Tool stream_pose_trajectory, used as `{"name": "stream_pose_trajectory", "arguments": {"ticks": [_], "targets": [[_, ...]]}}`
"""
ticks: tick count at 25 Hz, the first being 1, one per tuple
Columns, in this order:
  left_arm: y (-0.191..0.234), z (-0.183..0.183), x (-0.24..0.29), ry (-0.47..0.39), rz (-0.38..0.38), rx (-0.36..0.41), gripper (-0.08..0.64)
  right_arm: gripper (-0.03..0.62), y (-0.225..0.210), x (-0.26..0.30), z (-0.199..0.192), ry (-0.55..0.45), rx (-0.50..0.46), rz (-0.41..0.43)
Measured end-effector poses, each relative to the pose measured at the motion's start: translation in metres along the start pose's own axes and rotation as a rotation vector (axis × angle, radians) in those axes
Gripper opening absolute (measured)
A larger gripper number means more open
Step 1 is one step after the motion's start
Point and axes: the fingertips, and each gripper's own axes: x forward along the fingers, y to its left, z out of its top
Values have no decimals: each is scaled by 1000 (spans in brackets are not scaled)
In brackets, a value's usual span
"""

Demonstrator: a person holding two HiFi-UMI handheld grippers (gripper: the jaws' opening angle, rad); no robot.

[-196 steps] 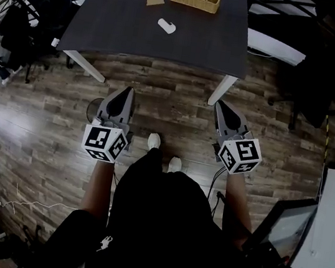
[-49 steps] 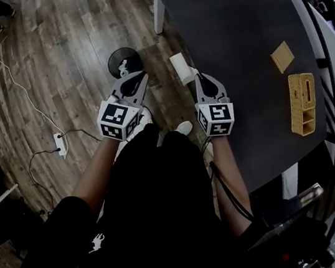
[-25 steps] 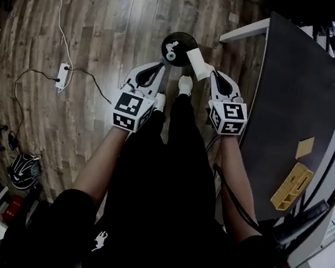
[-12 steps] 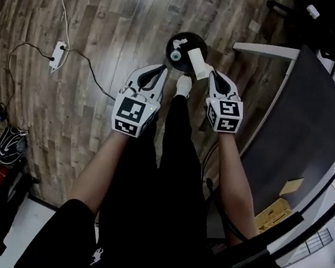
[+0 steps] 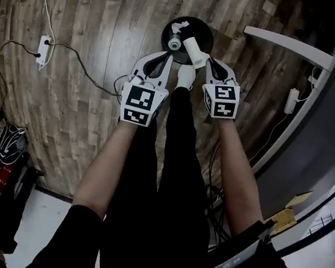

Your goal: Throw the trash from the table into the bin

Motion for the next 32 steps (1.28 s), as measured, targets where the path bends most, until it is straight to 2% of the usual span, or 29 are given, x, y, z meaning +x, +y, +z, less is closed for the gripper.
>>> {"name": "stream_pose_trajectory", "arguments": {"ticks": [7,12,19,27,30,32], "targets": [[19,-64,48,85,11,-15,8,15,-17,71,-66,103,45,-8],[27,-91,74,105,20,-28,8,15,-24,107,-97,153,37,2],[29,-112,95,121,15,-15,8,15,-35,133,-118,177,28,-4],[28,-126,89,124,18,-25,8,18,-28,144,-128,192,31,23],[26,-127,85,121,19,-18,8,69,-24,143,-128,187,40,34],[27,-126,84,119,19,-14,8,71,-23,144,-128,186,45,37]]}}
